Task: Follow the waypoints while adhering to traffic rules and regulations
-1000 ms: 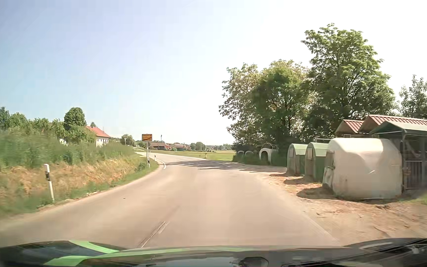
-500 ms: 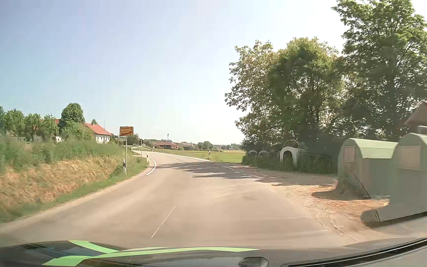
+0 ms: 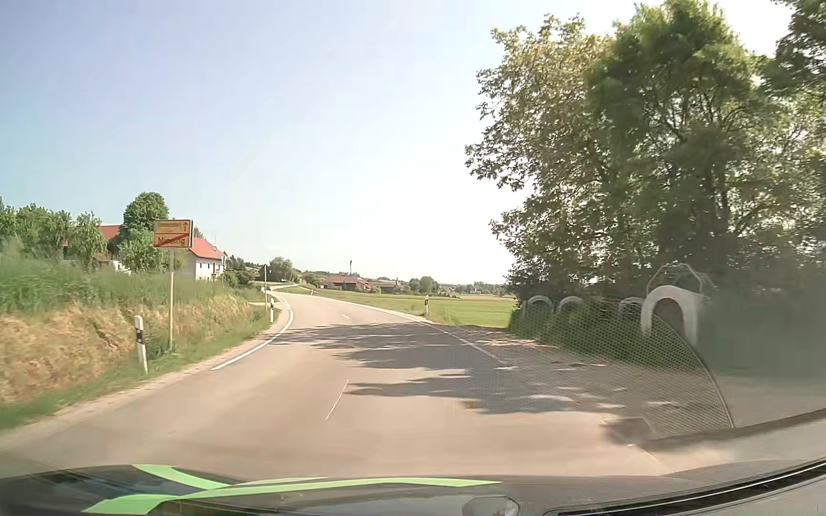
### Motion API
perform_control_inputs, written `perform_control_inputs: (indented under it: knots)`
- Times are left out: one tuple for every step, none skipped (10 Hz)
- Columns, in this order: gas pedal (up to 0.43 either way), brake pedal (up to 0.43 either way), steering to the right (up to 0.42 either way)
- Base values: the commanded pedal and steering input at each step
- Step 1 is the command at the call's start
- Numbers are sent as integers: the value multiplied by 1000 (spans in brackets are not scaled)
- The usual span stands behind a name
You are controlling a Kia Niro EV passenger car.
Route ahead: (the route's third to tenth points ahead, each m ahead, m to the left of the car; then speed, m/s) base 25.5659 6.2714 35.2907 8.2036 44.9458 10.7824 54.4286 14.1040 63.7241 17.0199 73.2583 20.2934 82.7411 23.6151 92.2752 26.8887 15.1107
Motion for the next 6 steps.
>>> perform_control_inputs:
  knots:
    - [150,0,-45]
    - [150,0,-46]
    - [150,0,-48]
    - [157,0,-48]
    - [157,0,-48]
    - [169,0,-48]
